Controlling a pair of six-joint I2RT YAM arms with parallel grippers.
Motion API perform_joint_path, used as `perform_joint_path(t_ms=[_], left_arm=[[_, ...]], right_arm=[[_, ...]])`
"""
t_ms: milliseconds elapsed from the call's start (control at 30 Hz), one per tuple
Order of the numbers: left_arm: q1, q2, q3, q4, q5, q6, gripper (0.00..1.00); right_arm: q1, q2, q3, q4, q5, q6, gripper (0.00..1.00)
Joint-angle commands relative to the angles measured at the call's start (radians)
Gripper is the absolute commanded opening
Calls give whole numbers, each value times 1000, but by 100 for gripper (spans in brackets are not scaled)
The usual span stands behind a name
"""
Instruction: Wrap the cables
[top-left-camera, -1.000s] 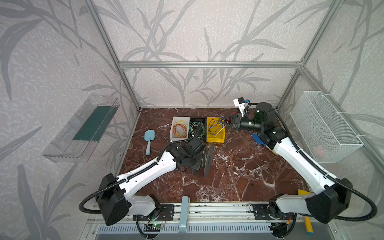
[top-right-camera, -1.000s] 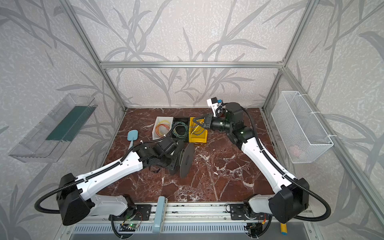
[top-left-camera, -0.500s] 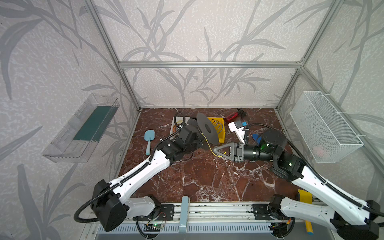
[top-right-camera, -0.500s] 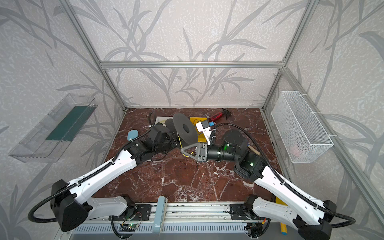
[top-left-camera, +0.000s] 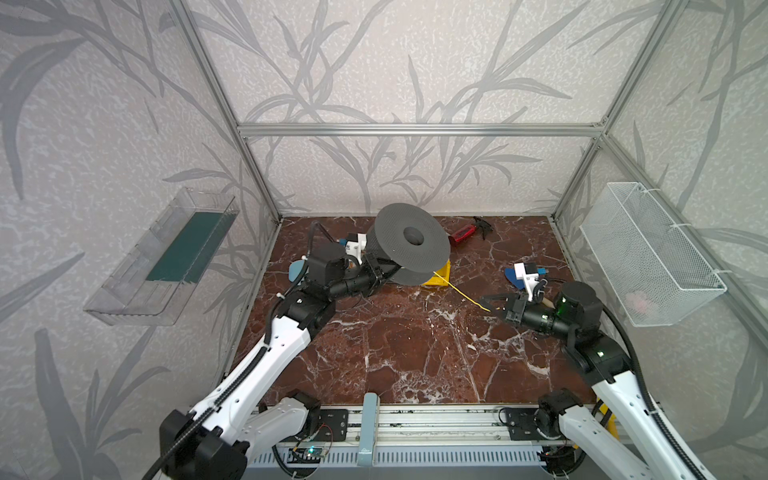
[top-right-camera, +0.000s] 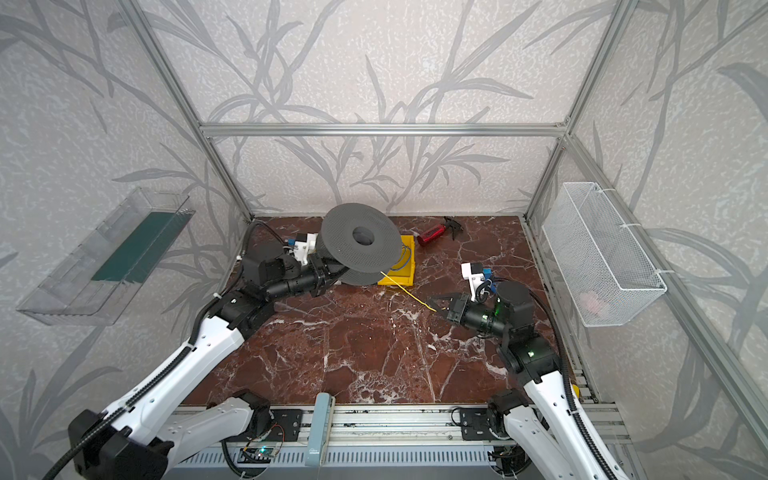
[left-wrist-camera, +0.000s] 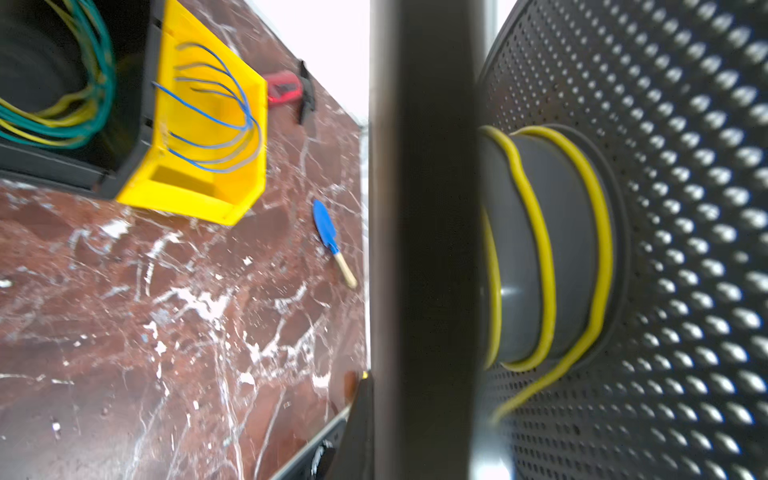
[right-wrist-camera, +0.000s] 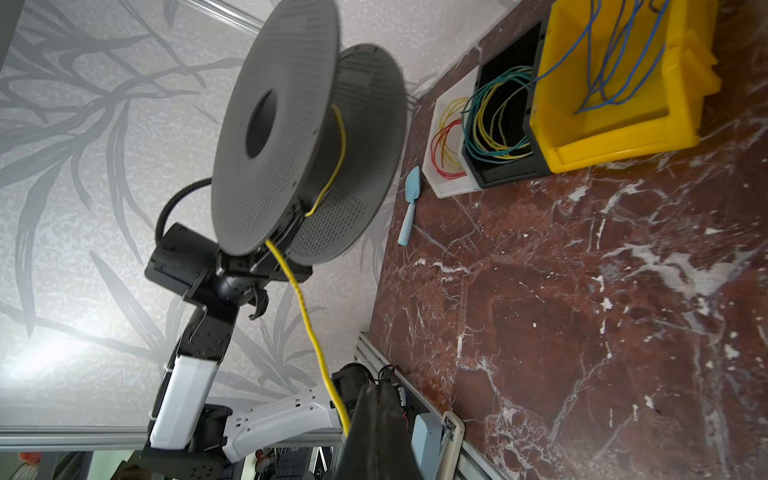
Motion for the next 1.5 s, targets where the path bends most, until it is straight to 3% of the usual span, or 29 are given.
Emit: perform_joint_path(t_ms=[0, 167, 367, 500, 667, 800, 900, 1033, 1200, 1300, 1467], left_arm=[[93, -82, -32, 291, 86, -66, 0], [85, -135, -3, 177, 354, 91, 0], [44, -227, 85, -353, 404, 507, 0], [-34, -216, 87, -559, 323, 679, 0], [-252, -88, 128, -755, 40, 861, 0], [-320, 25, 165, -833, -87, 939, 0], [-324, 91, 178, -871, -114, 985, 0], [-324, 111, 187, -841, -65, 1026, 0], [-323, 117, 223, -835, -52, 1087, 0], [-310, 130, 233, -808, -35, 1098, 0], [-249, 141, 201, -688, 111, 1052, 0]], right_arm=[[-89, 79, 18, -83, -163, -103, 0], [-146, 290, 176, -48, -94, -191, 0], [-182, 540, 465, -122, -57, -310, 0], [-170, 682, 652, -157, -105, -351, 0], [-52, 846, 964, -357, -139, -489, 0], [52, 933, 1128, -413, -218, -522, 0], [120, 960, 1227, -502, -267, -588, 0], [210, 956, 1249, -615, -378, -676, 0], [275, 922, 1141, -669, -538, -719, 0], [298, 874, 1037, -624, -560, -688, 0], [329, 781, 878, -638, -537, -709, 0]])
